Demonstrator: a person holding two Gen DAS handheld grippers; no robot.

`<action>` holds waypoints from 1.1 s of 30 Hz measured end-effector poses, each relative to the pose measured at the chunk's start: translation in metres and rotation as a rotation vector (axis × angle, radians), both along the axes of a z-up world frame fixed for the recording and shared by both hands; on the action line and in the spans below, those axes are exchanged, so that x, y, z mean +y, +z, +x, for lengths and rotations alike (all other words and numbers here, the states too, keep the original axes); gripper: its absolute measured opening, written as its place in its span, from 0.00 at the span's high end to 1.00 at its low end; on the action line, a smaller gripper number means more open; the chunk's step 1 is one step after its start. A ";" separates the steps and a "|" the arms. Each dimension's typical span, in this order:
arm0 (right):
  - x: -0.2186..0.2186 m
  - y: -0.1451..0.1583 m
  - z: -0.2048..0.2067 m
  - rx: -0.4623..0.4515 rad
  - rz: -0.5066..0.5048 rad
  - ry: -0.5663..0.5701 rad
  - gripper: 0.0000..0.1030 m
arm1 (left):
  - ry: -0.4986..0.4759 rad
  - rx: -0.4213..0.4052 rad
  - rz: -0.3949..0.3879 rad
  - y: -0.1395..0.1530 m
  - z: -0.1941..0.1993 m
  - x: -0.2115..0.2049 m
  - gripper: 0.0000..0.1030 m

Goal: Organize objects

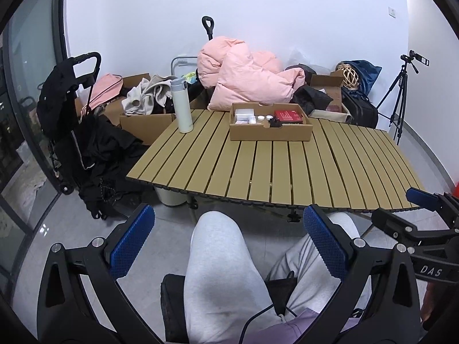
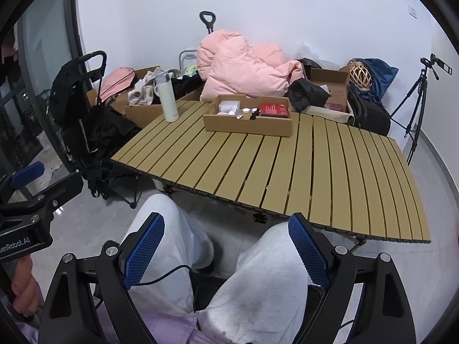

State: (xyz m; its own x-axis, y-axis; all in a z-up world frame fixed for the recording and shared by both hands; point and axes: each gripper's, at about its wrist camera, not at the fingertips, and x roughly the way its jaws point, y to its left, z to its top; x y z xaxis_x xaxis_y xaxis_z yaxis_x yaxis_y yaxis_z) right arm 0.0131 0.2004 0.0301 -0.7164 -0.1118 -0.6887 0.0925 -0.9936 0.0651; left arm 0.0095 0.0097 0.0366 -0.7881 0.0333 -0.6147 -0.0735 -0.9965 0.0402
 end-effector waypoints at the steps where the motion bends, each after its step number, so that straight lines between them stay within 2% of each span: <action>1: 0.001 0.000 0.000 0.000 -0.002 -0.004 0.12 | -0.001 -0.003 0.000 -0.001 0.000 0.000 0.00; 33: 0.003 -0.001 -0.001 -0.009 0.009 -0.025 0.12 | -0.019 -0.022 -0.003 -0.003 -0.004 0.001 0.00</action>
State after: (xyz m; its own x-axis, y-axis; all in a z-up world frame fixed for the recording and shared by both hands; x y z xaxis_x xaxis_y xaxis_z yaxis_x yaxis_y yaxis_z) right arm 0.0119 0.2036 0.0287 -0.7124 -0.0878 -0.6963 0.0667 -0.9961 0.0573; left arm 0.0054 0.0110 0.0332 -0.7734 0.0465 -0.6322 -0.0934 -0.9948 0.0410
